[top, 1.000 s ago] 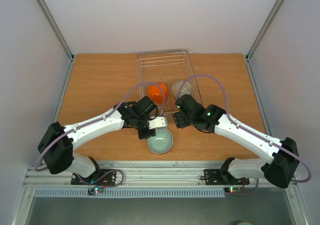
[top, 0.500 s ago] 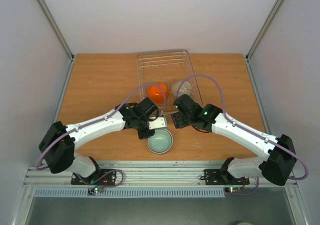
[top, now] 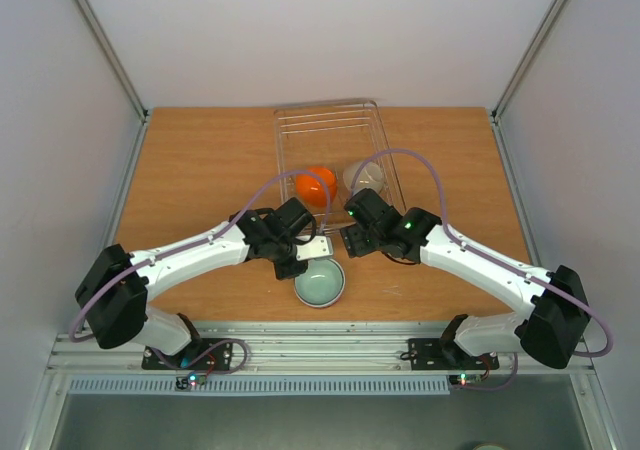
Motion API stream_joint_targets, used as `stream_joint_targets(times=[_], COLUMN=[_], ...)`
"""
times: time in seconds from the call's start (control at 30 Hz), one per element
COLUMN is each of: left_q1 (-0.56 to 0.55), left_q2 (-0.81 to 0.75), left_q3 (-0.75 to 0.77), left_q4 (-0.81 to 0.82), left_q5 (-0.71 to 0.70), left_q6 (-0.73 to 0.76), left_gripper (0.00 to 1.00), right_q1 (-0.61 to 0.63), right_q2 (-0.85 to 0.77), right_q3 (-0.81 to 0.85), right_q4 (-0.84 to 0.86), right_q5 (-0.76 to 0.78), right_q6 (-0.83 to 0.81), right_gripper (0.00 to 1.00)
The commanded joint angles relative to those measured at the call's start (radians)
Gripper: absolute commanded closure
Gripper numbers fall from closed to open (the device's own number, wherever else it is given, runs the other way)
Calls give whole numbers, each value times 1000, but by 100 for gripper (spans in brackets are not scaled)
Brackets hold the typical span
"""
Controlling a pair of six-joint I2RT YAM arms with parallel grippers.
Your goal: Load the bowls into the dish rack
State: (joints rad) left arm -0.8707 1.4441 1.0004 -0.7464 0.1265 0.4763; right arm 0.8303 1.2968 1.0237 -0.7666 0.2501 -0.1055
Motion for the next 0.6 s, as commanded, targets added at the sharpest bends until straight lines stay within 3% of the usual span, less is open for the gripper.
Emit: stream_joint_targets(times=[0.0,0.3,0.4,0.57], left_q1=[-1,-1,-1,-2], left_q2=[-13,-17,-19,-27], left_q3=[-7,-3,-2,-2], left_q4=[17,2,-2,-5], left_q5=[4,36,44,51], left_q6=[2,8,11,13], left_gripper=[85,92,99,100], right_q1=[-3,-3,-3,-3], right_q2=[10,27,30,42], right_q3=[-7,-5,-4,-1], right_q4=[20,25,27,32], right_q5=[-5,-3,-3,-3], right_q6=[17,12,11,8], right_gripper=[20,19,19,19])
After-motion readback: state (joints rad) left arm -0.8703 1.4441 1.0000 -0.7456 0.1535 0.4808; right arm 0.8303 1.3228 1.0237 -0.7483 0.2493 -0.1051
